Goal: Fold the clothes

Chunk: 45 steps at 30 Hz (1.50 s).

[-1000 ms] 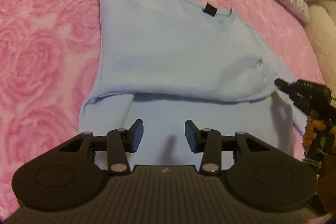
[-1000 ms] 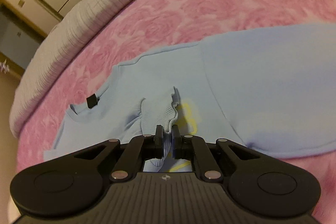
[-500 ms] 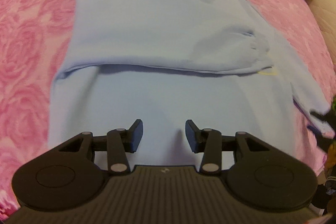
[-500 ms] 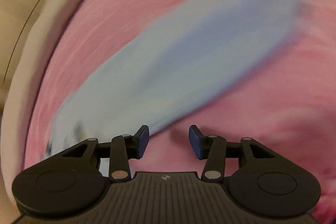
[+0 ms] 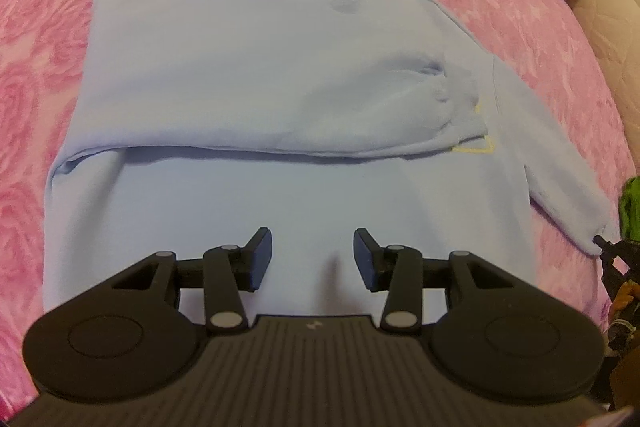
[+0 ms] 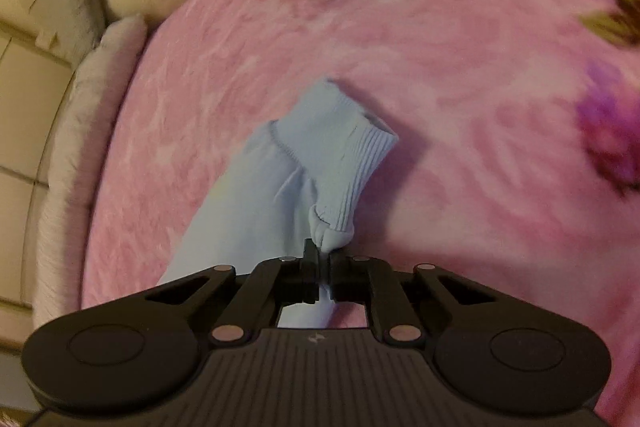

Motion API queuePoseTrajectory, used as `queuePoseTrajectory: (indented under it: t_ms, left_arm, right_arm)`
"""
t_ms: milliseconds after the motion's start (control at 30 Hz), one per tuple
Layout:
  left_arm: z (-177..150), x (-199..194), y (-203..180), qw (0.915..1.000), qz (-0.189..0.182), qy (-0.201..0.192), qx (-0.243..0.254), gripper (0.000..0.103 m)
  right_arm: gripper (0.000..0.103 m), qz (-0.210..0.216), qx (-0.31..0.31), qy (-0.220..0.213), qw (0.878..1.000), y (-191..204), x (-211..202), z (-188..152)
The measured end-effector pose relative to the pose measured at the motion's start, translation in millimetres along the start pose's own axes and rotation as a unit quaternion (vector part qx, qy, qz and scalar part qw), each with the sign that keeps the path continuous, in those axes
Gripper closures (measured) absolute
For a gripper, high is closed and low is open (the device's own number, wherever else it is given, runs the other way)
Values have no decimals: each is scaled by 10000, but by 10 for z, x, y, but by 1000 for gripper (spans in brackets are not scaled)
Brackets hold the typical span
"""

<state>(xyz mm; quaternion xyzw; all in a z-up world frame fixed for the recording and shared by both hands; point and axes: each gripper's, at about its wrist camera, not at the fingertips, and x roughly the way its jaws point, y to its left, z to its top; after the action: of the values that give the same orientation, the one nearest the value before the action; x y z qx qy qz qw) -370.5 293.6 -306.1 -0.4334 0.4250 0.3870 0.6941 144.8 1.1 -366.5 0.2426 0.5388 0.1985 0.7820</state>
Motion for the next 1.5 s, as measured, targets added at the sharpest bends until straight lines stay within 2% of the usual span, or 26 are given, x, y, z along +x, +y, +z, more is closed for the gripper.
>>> queuePoseTrajectory:
  t_ms: [33,100,167,200,267,300,367,400,433,467,500,533,633,733,833,900,967,1067,1100,1133,1167,1200,1267,1367,1433,1500]
  left_arm:
    - [29,-28,37,10000,-10,-35,-43,64]
    - [85,-97,150,9998,-1,-117,-163,64]
    - [130,-159,272,9994,26,-193,-300,64]
    - [141,-183,330,9990,45,-216,-378,64]
    - [158,-227,445,9982,84,-257,-537,64]
    - [161,-246,496,9977,83,-265,-611,64]
    - [136,-286,579,9968,9,-276,-749,64]
    - [123,-286,606,9963,-53,-259,-819,64]
    - [112,-283,632,9957,-119,-238,-888,64]
    - [91,-271,641,9951,-203,-225,-940,64]
    - [70,-256,648,9944,-289,-214,-989,64]
    - [54,-220,638,9939,-355,-190,-1025,64]
    - [9,-99,601,9921,-544,-110,-1125,64]
    - [10,54,541,9884,-845,-55,-1262,64]
    - [83,277,442,9790,-1291,-69,-1574,61]
    - [121,430,362,9708,-1545,-106,-1833,60]
    - [172,623,306,9615,-1748,-60,-2120,60]
    - [200,879,253,9437,-2000,-42,-2636,66]
    - [204,928,241,9366,-2117,-53,-2793,70]
    - [207,973,229,9291,-2237,-66,-2944,86]
    - [226,936,219,9286,-2274,-175,-2927,100]
    - [248,885,209,9291,-2298,-300,-2882,100]
    - [347,590,182,9431,-2164,-819,-2387,101]
    - [485,94,362,9592,-1572,-1603,-1721,101]
    - [576,-235,489,9622,-1154,-2111,-1272,101]
    - [626,-276,806,9690,-722,-2026,-1218,101]
  right_arm:
    - [94,14,-238,-110,9997,108,-43,1]
    - [95,94,-1351,-441,9898,561,-182,-103]
    - [95,397,-2498,-599,9656,1077,-319,-340]
    - [95,715,-2991,-543,9500,1334,-388,-524]
    - [95,1377,-3670,-138,9199,1724,-473,-910]
    - [93,1696,-3895,223,9050,1877,-492,-1129]
    - [87,2171,-4408,896,8664,2130,-521,-1596]
    - [65,2295,-4684,1182,8450,2227,-529,-1832]
    - [37,2154,-4967,1319,8304,2270,-518,-2028]
    - [33,2023,-5208,1449,8167,2301,-504,-2202]
    - [39,1946,-5270,1552,8126,2272,-475,-2268]
    - [40,1867,-5301,1670,8101,2236,-443,-2320]
    - [40,1403,-5004,1926,8324,1998,-340,-2198]
    - [40,259,-4717,1895,8608,1704,-171,-1891]
    - [40,-545,-4024,1897,8939,1350,-3,-1463]
    - [40,-814,-3564,1866,9119,1156,24,-1217]
    - [40,-963,-3287,1843,9213,1043,19,-1083]
    - [39,-1020,-3204,1851,9234,967,-8,-1072]
    - [37,-1024,-3231,1859,9223,954,-1,-1088]
    - [36,-1026,-3257,1865,9212,948,5,-1104]
    - [36,-1017,-3281,1867,9204,975,6,-1124]
    - [35,-1007,-3306,1869,9196,1002,6,-1145]
    - [35,-989,-3355,1872,9179,1055,8,-1185]
    - [35,-956,-3421,1875,9158,1137,11,-1242]
    - [35,-891,-3393,1854,9179,1203,16,-1244]
    - [35,-830,-3406,1856,9180,1274,40,-1290]
